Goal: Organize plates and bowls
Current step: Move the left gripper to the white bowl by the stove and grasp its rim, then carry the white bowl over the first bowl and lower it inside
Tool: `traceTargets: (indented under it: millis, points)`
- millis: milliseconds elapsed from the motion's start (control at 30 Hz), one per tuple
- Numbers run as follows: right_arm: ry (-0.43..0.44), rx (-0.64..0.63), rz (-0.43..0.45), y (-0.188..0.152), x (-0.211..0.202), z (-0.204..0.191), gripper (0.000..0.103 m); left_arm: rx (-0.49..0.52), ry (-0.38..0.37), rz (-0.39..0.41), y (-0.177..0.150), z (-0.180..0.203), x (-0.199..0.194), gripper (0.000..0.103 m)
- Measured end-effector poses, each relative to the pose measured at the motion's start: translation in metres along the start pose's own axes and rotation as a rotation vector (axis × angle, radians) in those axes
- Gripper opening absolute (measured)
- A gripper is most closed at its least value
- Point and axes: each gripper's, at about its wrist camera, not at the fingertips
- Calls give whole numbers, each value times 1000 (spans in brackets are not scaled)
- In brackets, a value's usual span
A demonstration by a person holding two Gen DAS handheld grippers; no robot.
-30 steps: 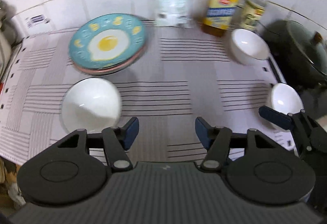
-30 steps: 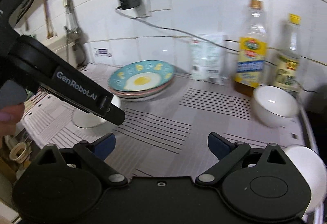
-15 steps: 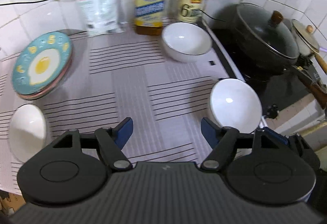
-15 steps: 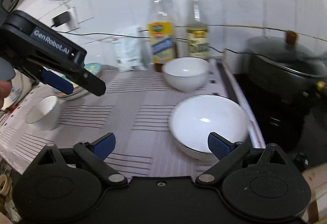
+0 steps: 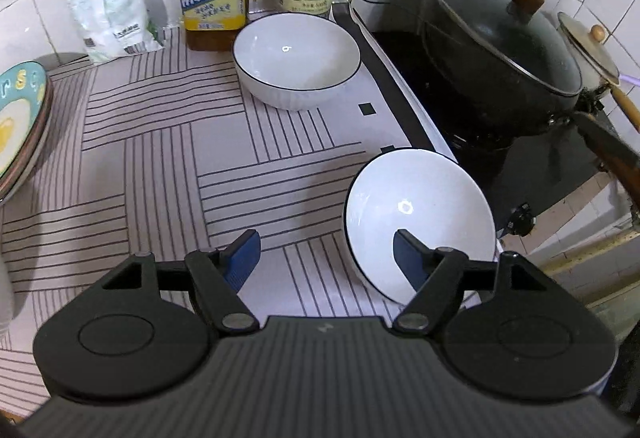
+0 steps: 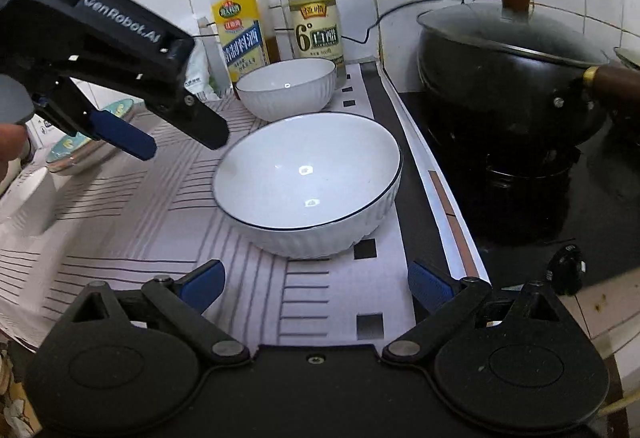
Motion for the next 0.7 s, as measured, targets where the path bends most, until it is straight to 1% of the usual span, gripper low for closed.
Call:
traceTargets:
  millis: [67,133,200,233,300,333,367,500,567,667,700]
  points:
    - [12,-4,11,-1,12,0,100,10,2,1,0,2,6,70]
    - [13,-10,38,-2,18,-2,101,7,-23,-13,1,2,12,67]
    - [21,-21,65,-1,21,-4,101,8,-43,-23,0,3,17,55]
    - [26,-23,69,1,22,-4,101,8,-44,-29,0,4,20,52]
    - [37,-16,78,4,24,-4,101,-2,-43,-50,-1,4,27,36]
    - [46,-10,80,6,24,-3,101,-12,-49,-58,-1,3,30,34]
    - [50,-6,82,7,25,-3,101,-22,-56,-63,-1,2,32,30]
    - [57,-26,83,10,29,-4,101,-38,-37,-83,-1,0,40,25]
    - [63,-34,80,11,30,-5,101,-53,-49,-90,-1,-3,43,22]
    - [79,-37,83,16,35,-5,101,-72,-79,-89,-2,-5,43,13]
    - [80,-38,84,17,35,-5,102,-70,-80,-91,-2,-4,43,11]
Point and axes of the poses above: each gripper's, at about its wrist camera, not at the fingertips, and x roughly the way its jaws point, z to its right, y to its top, and after that the axes turned 8 degrees about -y, right-handed
